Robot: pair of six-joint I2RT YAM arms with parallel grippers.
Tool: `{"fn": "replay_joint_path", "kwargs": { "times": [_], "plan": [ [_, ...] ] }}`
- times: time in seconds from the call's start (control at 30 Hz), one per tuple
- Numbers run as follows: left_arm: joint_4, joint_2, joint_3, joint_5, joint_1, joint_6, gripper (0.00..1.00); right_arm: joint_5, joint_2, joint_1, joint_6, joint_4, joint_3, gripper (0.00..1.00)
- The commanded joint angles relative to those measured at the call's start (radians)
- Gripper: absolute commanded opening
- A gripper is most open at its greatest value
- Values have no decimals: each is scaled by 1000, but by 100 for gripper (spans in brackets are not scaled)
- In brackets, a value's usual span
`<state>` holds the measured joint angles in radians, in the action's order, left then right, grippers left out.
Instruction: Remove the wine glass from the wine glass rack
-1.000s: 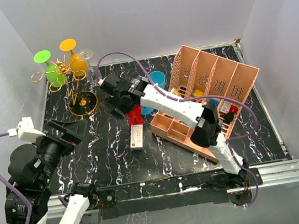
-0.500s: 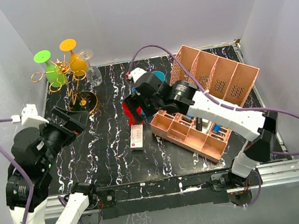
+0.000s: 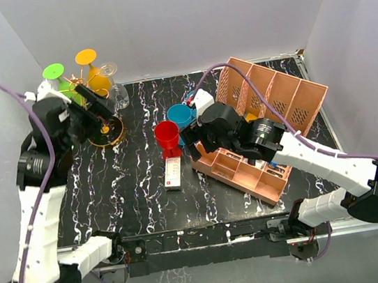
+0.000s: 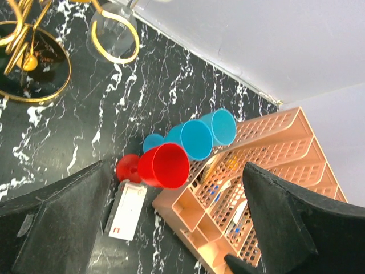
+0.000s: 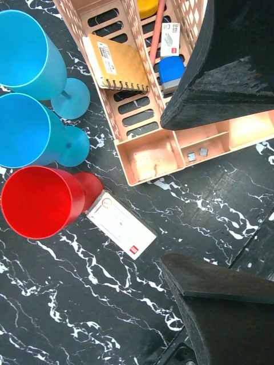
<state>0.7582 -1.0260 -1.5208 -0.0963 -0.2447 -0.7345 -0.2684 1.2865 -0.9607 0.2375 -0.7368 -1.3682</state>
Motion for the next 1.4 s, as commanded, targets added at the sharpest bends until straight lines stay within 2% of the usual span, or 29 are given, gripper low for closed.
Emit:
{"fn": "replay_joint_path", "kwargs": {
  "times": [0.0,0.2,0.43,0.57,0.7,0.8,0.93,1.07,1.2,1.37],
  "plan": [
    [-28,-98,-147,-35,2,27,97,-29,-53,9,-5,178,41,99],
    [21,-220,-281,-101,2,15,97,-17,-43,10,103,141,16,99],
    [-23,-257,-272,-170,2,43,97,-46,-92,9,149,136,52,99],
    [-153,-277,-239,-115,2,83,97,-104,-128,9,130,170,73,99],
    [-113,-392,-349,-82,2,105,97,-107,-130,10,134,116,34,99],
    [-78,-456,-408,-79,2,101,94,-136,-152,11,190,80,35,99],
    [-64,-520,-473,-70,2,108,91,-85,-196,10,219,66,69,99],
    [-8,-586,-571,-124,2,126,88,-96,-215,10,247,21,80,99],
    [-35,-611,-581,-164,3,138,87,-110,-233,10,240,18,104,99],
    [30,-691,-671,-229,5,88,78,-117,-232,10,186,48,125,99]
  ]
}}
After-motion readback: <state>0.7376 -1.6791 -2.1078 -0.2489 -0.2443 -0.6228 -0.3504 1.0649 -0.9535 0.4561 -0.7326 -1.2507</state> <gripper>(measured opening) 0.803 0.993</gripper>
